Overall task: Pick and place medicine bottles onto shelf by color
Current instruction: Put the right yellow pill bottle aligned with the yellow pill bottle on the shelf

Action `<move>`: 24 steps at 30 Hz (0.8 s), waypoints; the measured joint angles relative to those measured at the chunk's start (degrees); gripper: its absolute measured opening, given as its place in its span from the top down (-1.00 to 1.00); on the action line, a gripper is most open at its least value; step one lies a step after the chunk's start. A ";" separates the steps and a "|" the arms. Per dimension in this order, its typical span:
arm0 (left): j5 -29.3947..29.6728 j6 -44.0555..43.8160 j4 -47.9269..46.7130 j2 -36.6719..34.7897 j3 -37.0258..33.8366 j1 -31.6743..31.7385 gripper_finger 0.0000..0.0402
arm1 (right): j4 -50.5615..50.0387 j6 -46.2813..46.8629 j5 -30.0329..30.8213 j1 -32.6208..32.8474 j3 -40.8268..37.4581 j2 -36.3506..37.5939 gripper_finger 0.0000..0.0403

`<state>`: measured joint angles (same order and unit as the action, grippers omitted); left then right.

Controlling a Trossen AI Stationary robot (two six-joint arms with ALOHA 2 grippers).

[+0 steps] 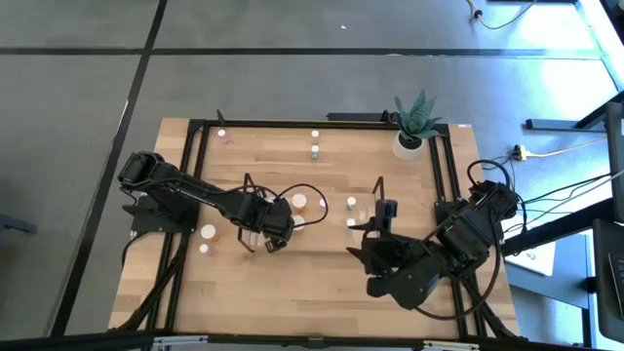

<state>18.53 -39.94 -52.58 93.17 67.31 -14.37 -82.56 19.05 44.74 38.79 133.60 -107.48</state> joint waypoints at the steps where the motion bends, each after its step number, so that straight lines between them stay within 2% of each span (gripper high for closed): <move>1: -0.03 0.00 0.00 0.00 0.00 0.00 0.54 | 0.00 0.00 -0.62 0.00 0.00 0.00 -0.08; 14: -0.01 0.02 -0.02 0.00 0.00 0.00 0.54 | 0.07 1.82 -12.22 -0.95 0.00 0.00 -0.08; 21: -0.01 0.02 -0.02 0.00 -0.02 0.00 0.54 | 0.01 4.83 -24.92 -8.18 0.00 -0.07 -0.08; 24: -0.01 0.02 -0.03 0.00 0.00 0.00 0.54 | 0.00 4.92 -28.24 -11.08 0.00 -0.09 -0.08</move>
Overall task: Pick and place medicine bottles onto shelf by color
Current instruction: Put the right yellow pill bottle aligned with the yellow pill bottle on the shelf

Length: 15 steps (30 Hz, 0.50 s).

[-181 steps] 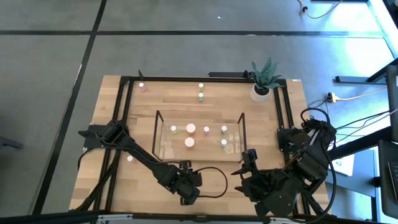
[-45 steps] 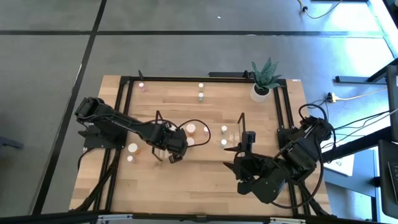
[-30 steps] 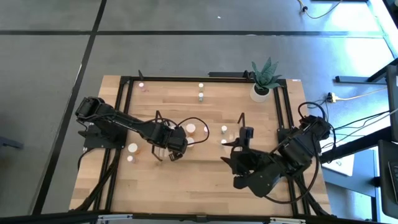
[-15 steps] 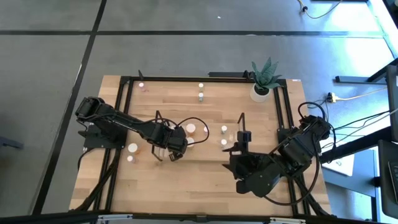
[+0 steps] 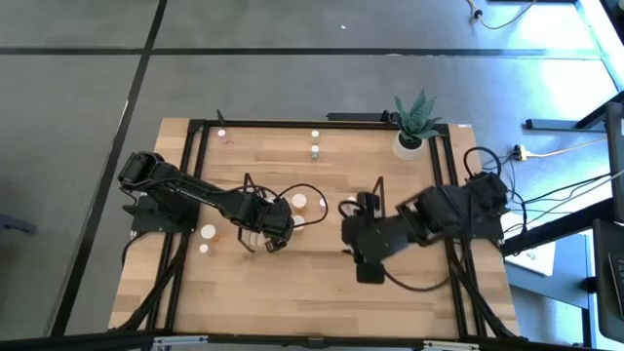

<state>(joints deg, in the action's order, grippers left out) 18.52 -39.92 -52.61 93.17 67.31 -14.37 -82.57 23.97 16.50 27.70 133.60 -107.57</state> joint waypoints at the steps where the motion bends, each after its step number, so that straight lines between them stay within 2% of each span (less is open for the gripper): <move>1: 0.00 0.01 -0.01 0.00 0.00 -0.01 0.54 | -0.04 -0.01 -0.15 -0.76 0.00 0.00 -0.08; 7: 0.04 -0.02 0.08 0.00 -0.02 -0.02 0.54 | -0.51 -1.61 -0.13 -3.55 0.00 0.00 -0.08; 15: 0.07 0.00 1.21 0.00 -0.02 -0.02 0.54 | 0.40 -1.82 -0.16 -3.61 0.00 0.00 -0.08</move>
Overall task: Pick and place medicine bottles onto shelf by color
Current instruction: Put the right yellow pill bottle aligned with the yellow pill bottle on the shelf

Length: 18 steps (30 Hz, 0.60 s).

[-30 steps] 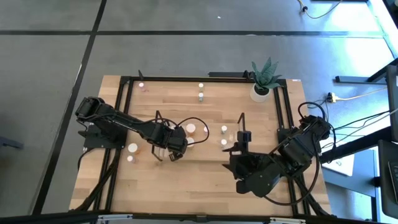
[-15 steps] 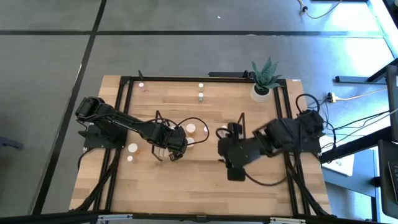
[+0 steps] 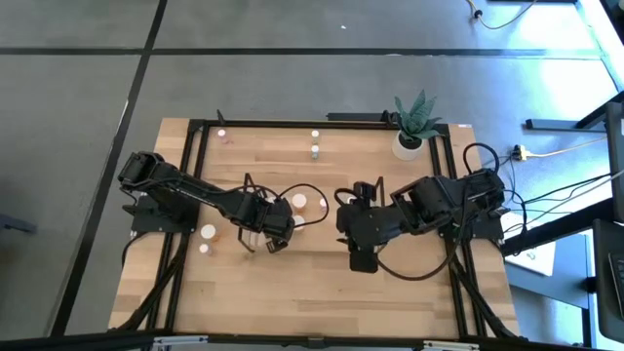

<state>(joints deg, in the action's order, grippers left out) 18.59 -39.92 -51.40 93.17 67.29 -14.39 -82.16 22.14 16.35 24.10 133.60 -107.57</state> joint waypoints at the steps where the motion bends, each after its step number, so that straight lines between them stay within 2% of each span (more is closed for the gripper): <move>1: 0.01 0.00 0.00 0.00 0.00 0.00 0.54 | 0.44 -0.01 0.01 0.00 0.00 0.00 -0.08; 11: 0.00 -0.18 0.00 0.00 0.00 0.00 0.54 | 3.96 -0.10 -0.01 0.00 -0.02 0.00 -0.08; 18: 0.34 -3.38 0.02 0.00 0.00 -0.02 0.54 | 5.94 -0.10 0.01 0.00 -0.02 0.00 -0.08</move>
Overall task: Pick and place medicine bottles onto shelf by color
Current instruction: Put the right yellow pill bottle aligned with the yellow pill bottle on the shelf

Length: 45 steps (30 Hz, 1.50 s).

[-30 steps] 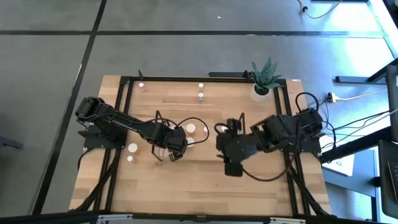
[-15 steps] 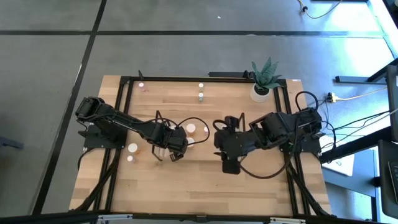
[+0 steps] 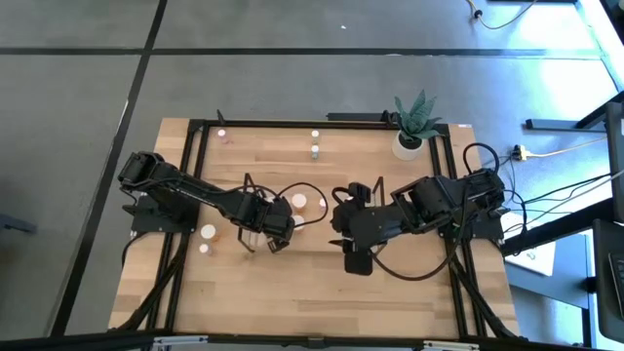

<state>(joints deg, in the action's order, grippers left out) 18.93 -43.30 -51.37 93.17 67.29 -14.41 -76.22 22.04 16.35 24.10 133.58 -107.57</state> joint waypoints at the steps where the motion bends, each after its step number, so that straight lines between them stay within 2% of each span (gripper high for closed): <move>1: 0.02 -0.37 0.01 0.00 0.00 0.00 0.54 | 0.17 0.00 0.00 0.00 0.00 0.00 -0.08; 13: 1.05 -3.29 -1.77 0.02 0.00 0.00 0.54 | 0.41 0.00 0.01 0.00 0.00 0.00 -0.08; 21: 1.61 -3.10 -2.02 -0.23 1.50 -0.68 0.54 | 0.39 0.00 0.01 0.00 0.00 0.00 -0.08; 30: 1.51 -0.67 -6.76 -0.24 3.06 -2.16 0.54 | 0.39 0.00 0.00 0.00 0.00 0.02 -0.08; 45: 1.27 -1.30 -5.59 -0.24 2.64 -2.10 0.54 | 0.58 0.00 -0.01 0.00 0.00 0.07 -0.08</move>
<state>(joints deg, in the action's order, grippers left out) 20.21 -44.60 -56.97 92.93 69.93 -16.51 -75.64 22.04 16.34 24.10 133.58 -107.50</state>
